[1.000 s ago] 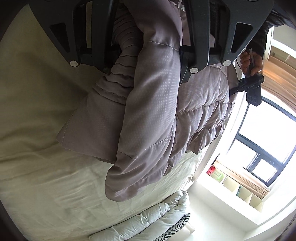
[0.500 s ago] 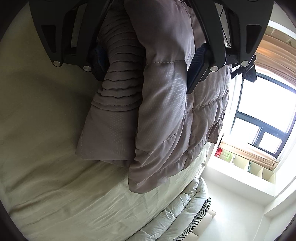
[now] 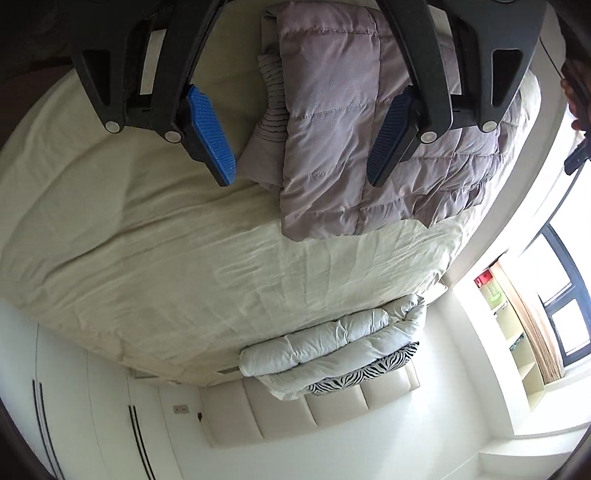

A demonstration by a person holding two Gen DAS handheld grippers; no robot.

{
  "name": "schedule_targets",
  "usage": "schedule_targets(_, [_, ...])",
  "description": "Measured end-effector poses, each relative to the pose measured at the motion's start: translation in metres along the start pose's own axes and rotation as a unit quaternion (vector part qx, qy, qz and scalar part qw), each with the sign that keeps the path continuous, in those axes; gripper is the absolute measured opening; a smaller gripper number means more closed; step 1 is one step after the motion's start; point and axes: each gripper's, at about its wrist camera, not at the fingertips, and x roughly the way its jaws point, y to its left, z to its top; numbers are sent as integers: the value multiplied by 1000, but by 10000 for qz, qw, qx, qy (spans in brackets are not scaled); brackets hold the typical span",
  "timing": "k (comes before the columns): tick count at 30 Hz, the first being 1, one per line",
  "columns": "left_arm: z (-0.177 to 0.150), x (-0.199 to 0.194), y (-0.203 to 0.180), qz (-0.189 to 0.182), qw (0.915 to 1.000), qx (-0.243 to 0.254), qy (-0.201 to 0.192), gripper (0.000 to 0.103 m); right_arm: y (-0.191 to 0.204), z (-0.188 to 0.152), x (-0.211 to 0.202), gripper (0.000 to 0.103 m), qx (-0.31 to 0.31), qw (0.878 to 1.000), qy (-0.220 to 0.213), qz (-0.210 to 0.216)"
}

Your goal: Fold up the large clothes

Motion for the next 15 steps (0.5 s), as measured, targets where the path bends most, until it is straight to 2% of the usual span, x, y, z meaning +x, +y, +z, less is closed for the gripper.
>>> schedule_targets(3, [11, -27, -27, 385, 9974, 351, -499, 103, 31, 12, -35, 87, -275, 9970, -695, -176])
schedule_targets(4, [14, -37, -36, 644, 9947, 431, -672, 103, 40, 15, -46, 91, -303, 9950, -921, -230])
schedule_targets(6, [16, -55, -52, 1191, 9846, 612, -1121, 103, 59, 21, -68, 101, -278, 9892, -1374, -436])
schedule_targets(7, [17, -63, -59, 1401, 9797, 685, -1260, 103, 66, 21, -77, 103, -230, 9857, -1575, -557])
schedule_targets(9, [23, -68, -65, 1433, 9803, 665, -1190, 103, 80, 26, -96, 103, -172, 9814, -1773, -713])
schedule_targets(11, [27, -69, -68, 1213, 9867, 545, -939, 103, 93, 32, -109, 103, -242, 9829, -1753, -505])
schedule_targets(13, [28, -66, -75, 1227, 9888, 520, -671, 103, 104, 36, -121, 103, -237, 9859, -1628, -307])
schedule_targets(15, [27, -63, -81, 1163, 9913, 481, -381, 103, 118, 38, -130, 103, -296, 9915, -1238, -269])
